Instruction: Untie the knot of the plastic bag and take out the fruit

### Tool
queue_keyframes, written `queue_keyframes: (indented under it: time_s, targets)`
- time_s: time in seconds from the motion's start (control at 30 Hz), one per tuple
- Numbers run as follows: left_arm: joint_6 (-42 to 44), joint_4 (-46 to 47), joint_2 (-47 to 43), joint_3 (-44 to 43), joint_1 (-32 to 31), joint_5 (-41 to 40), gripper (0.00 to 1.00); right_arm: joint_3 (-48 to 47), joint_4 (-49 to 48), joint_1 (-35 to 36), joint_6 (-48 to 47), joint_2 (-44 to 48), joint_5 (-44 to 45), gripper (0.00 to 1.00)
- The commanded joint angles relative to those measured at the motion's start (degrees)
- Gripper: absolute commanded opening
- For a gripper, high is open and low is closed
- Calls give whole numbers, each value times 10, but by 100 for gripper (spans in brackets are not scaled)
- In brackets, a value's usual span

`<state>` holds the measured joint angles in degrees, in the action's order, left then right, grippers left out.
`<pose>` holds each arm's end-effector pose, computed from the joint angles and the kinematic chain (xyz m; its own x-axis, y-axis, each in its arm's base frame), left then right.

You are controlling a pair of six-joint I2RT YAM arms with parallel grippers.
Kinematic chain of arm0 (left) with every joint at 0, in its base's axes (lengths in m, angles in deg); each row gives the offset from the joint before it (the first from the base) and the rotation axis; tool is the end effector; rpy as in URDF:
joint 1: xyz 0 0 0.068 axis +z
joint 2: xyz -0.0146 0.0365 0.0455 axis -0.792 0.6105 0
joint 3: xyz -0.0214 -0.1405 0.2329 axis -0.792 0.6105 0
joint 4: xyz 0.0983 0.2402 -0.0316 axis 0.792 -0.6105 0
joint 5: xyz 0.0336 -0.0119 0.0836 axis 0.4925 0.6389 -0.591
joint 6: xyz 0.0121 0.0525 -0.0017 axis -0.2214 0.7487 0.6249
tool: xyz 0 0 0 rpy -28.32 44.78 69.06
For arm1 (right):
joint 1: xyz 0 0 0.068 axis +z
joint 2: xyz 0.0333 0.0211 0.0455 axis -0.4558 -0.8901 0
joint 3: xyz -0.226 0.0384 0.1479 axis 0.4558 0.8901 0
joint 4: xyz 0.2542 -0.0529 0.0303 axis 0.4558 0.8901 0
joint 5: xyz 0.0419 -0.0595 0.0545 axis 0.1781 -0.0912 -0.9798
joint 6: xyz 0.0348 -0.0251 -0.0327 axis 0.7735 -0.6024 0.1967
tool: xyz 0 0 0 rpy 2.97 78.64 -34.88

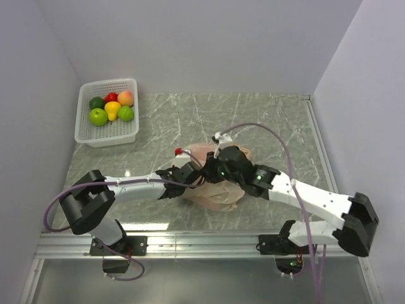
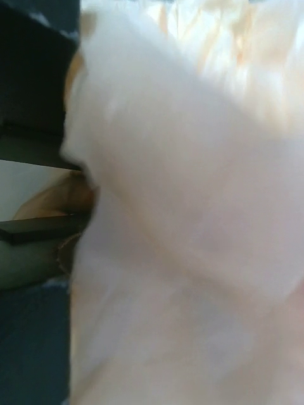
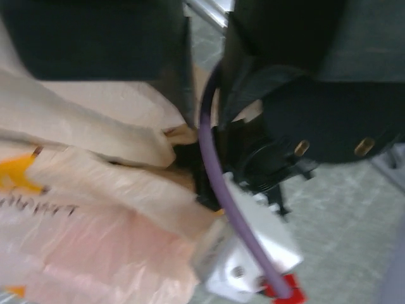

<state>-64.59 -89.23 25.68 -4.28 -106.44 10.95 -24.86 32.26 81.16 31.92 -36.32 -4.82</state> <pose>0.1825 -0.2233 0.1683 -0.7458 -0.1093 -0.6572 -0.0072 0.9877 -0.1562 0.1646 0.2209 0.2838 -0.6517 -0.0418 -0.7573 -0.4938 0.7813 0.3818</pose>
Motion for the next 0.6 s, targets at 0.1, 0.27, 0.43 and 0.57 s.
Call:
queue_keyframes:
  time_s: [0.1,0.27,0.43,0.57]
  targets:
    - [-35,35,-2,-4,23,-24,39,161,103,27,79,124,12,8]
    - [-31,55,-14,6,33,-14,47,233,104,29,131,156,17,15]
    - [-16,69,-10,2,33,1,53,168,78,28,100,191,46,64]
    - [-19,73,-2,5,27,9,53,5,89,28,44,161,95,78]
